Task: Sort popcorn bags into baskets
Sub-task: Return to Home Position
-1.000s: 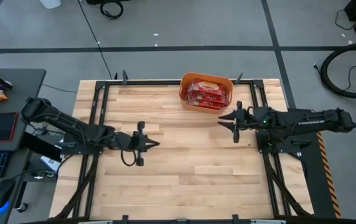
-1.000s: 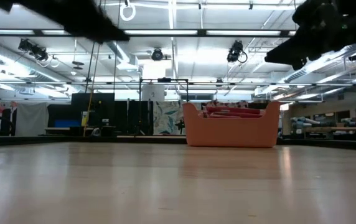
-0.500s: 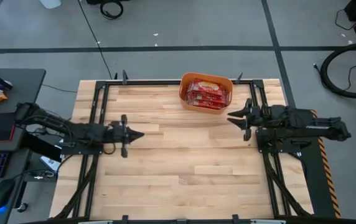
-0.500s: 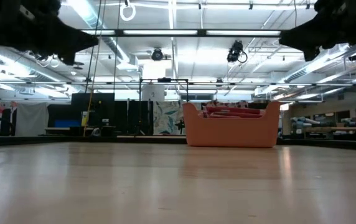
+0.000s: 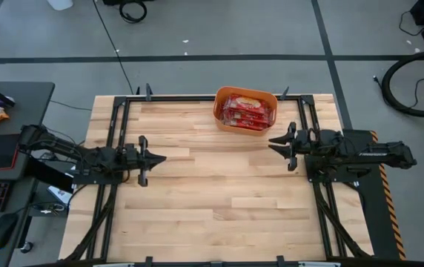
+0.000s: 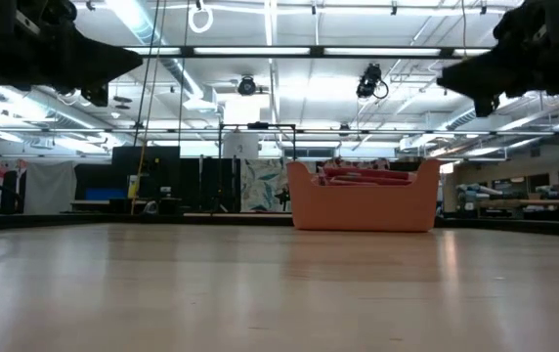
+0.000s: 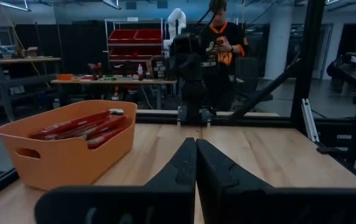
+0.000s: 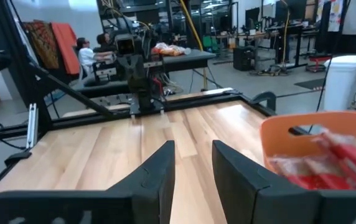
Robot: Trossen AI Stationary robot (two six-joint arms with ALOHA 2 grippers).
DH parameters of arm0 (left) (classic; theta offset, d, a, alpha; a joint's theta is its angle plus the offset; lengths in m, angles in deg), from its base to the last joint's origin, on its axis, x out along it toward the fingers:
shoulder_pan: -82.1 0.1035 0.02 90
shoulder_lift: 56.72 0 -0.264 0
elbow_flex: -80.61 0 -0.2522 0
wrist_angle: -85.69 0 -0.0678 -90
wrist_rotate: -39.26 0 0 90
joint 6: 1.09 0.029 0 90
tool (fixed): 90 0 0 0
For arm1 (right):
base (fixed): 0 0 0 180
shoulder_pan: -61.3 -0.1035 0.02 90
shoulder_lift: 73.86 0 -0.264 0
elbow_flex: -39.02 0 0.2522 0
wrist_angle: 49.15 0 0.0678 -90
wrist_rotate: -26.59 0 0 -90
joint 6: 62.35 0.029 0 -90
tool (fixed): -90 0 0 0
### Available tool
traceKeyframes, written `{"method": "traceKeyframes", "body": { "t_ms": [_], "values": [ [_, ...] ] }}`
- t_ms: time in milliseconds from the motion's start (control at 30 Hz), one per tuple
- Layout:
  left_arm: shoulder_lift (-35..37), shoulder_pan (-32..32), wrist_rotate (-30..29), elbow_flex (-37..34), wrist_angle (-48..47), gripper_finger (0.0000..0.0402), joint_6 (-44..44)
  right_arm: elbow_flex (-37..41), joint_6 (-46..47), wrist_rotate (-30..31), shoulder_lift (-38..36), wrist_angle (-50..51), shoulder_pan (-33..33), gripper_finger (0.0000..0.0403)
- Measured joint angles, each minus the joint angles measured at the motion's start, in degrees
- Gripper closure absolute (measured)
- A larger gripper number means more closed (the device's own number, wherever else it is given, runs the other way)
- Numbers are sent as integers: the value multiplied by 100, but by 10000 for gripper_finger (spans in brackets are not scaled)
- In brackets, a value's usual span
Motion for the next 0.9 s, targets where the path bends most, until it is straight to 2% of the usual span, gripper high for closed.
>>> {"method": "traceKeyframes", "body": {
  "t_ms": [133,267,500,767,900],
  "values": [
    [7,0,1,0,-9,397,114,461,27,-16,0,-395,2,292],
    [165,0,-7,0,0,397,465,617,106,-4,-103,-281,2,292],
    [755,4,-20,-2,-131,397,821,634,254,26,-563,187,2,292],
    [1368,4,-22,-4,-851,397,657,616,291,64,-1288,216,2,292],
    [1603,4,-42,-4,-909,397,623,394,188,84,-1269,497,2,292]
  ]
}}
